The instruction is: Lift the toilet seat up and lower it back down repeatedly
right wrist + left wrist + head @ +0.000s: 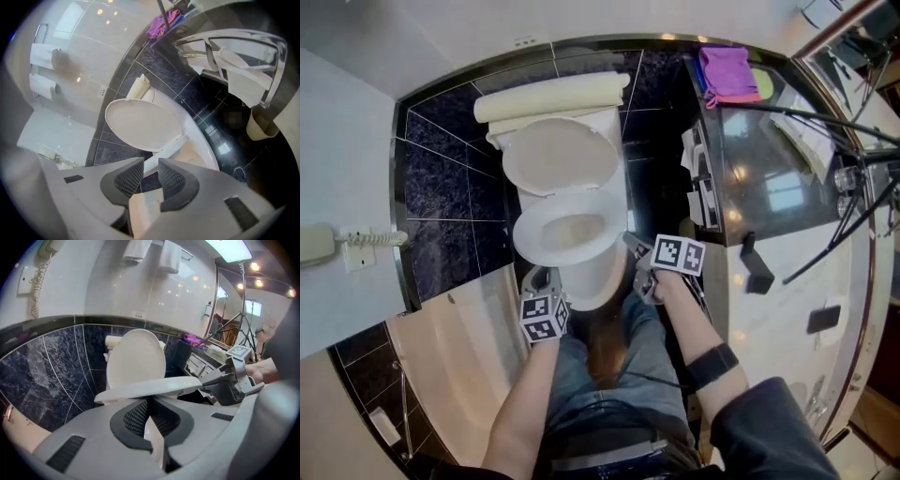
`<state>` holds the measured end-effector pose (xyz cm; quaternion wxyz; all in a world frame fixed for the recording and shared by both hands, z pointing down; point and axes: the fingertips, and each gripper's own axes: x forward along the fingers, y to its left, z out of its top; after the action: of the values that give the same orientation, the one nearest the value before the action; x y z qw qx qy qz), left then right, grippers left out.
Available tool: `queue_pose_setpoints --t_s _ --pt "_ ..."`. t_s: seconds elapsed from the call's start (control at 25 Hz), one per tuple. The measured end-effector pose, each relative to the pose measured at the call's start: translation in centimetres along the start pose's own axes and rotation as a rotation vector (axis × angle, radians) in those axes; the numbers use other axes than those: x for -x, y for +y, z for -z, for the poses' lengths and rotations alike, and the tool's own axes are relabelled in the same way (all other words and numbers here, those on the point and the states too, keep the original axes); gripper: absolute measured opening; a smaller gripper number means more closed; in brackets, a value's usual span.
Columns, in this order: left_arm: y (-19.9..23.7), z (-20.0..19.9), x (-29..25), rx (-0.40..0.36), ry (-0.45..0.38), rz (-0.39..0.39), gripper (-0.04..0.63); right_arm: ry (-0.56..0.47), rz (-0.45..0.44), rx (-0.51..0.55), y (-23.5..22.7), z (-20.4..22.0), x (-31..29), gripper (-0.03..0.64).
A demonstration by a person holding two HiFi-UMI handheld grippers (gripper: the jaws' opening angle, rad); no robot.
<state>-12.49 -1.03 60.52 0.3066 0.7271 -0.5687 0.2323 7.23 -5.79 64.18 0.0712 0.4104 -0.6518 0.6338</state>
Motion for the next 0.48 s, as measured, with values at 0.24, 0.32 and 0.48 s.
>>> queue_pose_setpoints --t_s 0.24,0.32,0.48 --pt "0.9 -6.1 -2.4 -0.043 -0.052 -0.036 0.0 -0.03 0.005 0.164 2.9 -1.7 3.1 0.023" --pt "1.1 -7.9 -3.4 -0.072 -0.068 -0.043 0.0 -0.041 0.002 0.233 3.7 -2.3 3.9 0.015" --pt "1.9 -11.2 -5.4 -0.116 -0.111 -0.061 0.0 -0.042 -0.017 0.344 4.8 -3.1 4.6 0.015"
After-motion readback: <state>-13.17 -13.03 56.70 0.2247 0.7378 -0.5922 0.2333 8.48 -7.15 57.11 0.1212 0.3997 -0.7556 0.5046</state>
